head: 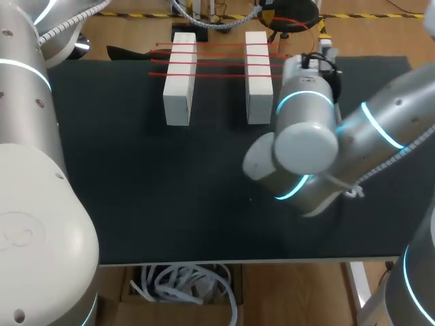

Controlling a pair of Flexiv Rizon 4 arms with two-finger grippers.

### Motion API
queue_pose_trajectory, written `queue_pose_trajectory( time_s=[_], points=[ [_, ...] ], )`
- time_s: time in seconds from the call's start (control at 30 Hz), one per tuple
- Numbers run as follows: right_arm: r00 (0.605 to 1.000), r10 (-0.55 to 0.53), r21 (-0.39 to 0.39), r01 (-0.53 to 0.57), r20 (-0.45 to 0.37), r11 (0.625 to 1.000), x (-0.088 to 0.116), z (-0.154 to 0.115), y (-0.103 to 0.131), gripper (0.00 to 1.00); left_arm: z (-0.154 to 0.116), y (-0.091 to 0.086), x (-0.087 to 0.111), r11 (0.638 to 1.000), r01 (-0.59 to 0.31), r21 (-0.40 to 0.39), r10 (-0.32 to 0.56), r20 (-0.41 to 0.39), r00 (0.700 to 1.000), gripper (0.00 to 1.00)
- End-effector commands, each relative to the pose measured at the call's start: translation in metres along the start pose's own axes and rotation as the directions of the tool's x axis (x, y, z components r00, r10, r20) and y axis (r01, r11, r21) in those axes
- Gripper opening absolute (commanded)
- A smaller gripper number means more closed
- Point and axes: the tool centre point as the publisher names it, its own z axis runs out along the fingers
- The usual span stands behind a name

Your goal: Grab the tape and strap the tape.

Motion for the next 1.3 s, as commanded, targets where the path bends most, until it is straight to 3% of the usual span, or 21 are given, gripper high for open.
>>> queue_pose_trajectory(
  time_s=[0.03, 0.17, 0.2, 0.23, 0.67, 0.77, 0.87, 0.97, 1.03, 1.1, 1.17, 1.3],
  points=[
    [1.000, -0.009, -0.144, 0.007, -0.012, 0.990, -0.005, 0.015, -0.030, 0.44, -0.001, -0.001, -0.001, 1.000, 0.001, -0.004, -0.001, -0.003, 1.000, 0.00],
    [1.000, -0.011, -0.117, 0.010, -0.001, 0.993, -0.004, 0.030, -0.049, 0.44, -0.001, -0.001, -0.001, 1.000, 0.001, -0.004, -0.001, -0.003, 1.000, 0.00],
    [1.000, -0.009, -0.134, 0.009, -0.001, 0.991, -0.003, 0.034, -0.051, 0.50, -0.001, -0.001, -0.001, 1.000, 0.001, -0.004, -0.001, -0.003, 1.000, 0.00],
    [1.000, -0.008, -0.153, 0.008, 0.003, 0.988, -0.002, 0.037, -0.053, 1.00, -0.001, -0.001, -0.001, 1.000, 0.001, -0.004, -0.001, -0.003, 1.000, 0.00],
    [1.000, -0.024, -0.164, 0.025, 0.008, 0.986, -0.002, 0.040, -0.054, 1.00, -0.001, -0.001, -0.001, 1.000, 0.001, -0.004, -0.001, -0.003, 1.000, 0.00],
    [1.000, -0.024, -0.164, 0.025, 0.008, 0.986, -0.002, 0.040, -0.054, 1.00, -0.007, 0.009, -0.005, 0.998, 0.034, -0.054, -0.033, 0.021, 0.999, 0.00],
    [1.000, -0.024, -0.164, 0.025, 0.008, 0.986, -0.002, 0.040, -0.054, 1.00, -0.020, 0.052, 0.001, 0.974, 0.174, -0.147, -0.167, 0.062, 0.984, 0.00],
    [1.000, -0.024, -0.164, 0.025, 0.008, 0.986, -0.002, 0.040, -0.054, 1.00, -0.031, 0.108, 0.017, 0.913, 0.333, -0.234, -0.319, 0.099, 0.943, 0.00],
    [1.000, -0.024, -0.164, 0.025, 0.008, 0.986, -0.002, 0.040, -0.054, 1.00, -0.039, 0.144, 0.030, 0.860, 0.430, -0.274, -0.413, 0.119, 0.903, 0.00],
    [1.000, -0.024, -0.164, 0.025, 0.008, 0.986, -0.002, 0.040, -0.054, 1.00, -0.051, 0.176, 0.047, 0.812, 0.520, -0.265, -0.495, 0.159, 0.854, 0.00],
    [1.000, -0.024, -0.164, 0.025, 0.008, 0.986, -0.002, 0.040, -0.054, 1.00, -0.060, 0.209, 0.064, 0.746, 0.611, -0.263, -0.583, 0.184, 0.791, 0.00],
    [1.000, -0.024, -0.164, 0.025, 0.008, 0.986, -0.002, 0.040, -0.054, 1.00, -0.071, 0.270, 0.093, 0.632, 0.692, -0.347, -0.673, 0.197, 0.713, 0.00]
  ],
)
